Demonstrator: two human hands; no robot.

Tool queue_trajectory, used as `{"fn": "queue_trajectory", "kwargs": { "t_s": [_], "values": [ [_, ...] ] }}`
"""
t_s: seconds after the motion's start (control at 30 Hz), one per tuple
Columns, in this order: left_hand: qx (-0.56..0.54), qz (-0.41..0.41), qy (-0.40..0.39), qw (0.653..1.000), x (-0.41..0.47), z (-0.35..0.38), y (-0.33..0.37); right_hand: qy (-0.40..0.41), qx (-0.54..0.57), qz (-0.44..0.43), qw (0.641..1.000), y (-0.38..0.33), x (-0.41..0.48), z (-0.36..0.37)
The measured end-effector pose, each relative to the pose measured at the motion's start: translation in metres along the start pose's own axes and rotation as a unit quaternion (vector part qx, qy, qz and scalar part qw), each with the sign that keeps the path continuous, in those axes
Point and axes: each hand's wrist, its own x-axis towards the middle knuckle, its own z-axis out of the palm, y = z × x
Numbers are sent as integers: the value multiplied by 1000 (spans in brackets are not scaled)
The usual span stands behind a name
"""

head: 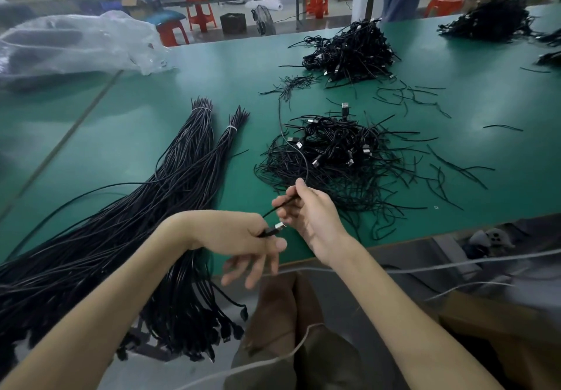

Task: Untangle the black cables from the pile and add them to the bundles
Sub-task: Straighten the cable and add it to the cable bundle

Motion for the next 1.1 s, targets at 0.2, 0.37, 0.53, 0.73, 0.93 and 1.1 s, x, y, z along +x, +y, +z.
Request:
{"fn": "queue_trajectory", "kwargs": {
  "t_s": [0.2,0.37,0.53,0.73,0.93,1.1],
  "values": [
    [194,-109,284,933,10,-11,-9,-17,126,11,992,0,3,-7],
    [243,-84,372,892,24,-5,-19,-15,167,17,986,0,3,-10],
    [145,-3,415,898,24,-8,-29,-6,185,23,982,2,2,-14],
    [-49,125,380,915,35,4,-21,-41,117,34,992,1,-1,-12],
    [-316,263,359,838,50,17,-4,-50,129,37,990,2,1,-12],
    [-554,346,281,702,39,2,7,-57,145,40,987,3,2,-13]
  ]
}}
